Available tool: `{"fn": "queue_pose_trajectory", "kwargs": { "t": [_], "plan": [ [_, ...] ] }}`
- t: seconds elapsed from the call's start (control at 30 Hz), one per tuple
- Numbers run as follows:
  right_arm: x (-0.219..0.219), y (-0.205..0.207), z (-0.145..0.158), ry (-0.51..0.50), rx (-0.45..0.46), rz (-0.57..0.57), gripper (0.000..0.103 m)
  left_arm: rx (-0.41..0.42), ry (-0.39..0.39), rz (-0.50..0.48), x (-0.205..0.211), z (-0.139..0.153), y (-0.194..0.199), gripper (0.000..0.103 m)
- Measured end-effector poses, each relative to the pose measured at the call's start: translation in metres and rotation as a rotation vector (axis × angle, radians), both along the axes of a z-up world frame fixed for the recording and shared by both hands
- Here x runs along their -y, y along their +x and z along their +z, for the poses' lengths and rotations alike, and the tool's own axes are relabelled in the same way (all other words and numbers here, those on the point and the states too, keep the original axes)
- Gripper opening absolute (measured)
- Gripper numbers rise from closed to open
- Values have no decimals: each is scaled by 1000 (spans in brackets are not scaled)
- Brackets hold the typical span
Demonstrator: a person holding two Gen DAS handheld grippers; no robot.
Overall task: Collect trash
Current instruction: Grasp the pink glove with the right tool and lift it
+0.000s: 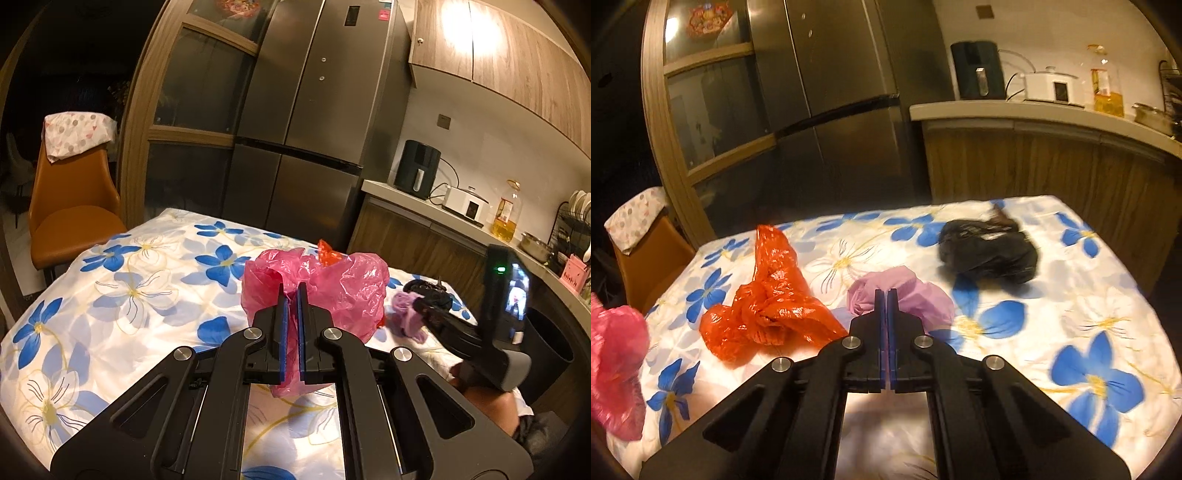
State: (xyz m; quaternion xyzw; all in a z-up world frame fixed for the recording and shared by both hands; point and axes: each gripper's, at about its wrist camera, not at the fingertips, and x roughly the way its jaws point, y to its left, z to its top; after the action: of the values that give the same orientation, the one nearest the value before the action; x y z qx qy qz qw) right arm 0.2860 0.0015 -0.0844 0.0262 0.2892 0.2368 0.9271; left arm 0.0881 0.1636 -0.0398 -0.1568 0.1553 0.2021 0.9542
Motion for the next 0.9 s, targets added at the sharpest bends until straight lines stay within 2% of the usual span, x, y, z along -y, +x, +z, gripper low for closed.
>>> {"fn": "queue_pose_trajectory", "kwargs": {
  "t": [0.47, 0.9],
  "plan": [
    [76, -50, 39, 61, 100, -16, 2, -14, 28, -59, 41, 7, 14, 3],
    [143, -75, 55, 68, 144, -85, 1, -18, 66, -150, 94, 15, 36, 3]
  ]
}}
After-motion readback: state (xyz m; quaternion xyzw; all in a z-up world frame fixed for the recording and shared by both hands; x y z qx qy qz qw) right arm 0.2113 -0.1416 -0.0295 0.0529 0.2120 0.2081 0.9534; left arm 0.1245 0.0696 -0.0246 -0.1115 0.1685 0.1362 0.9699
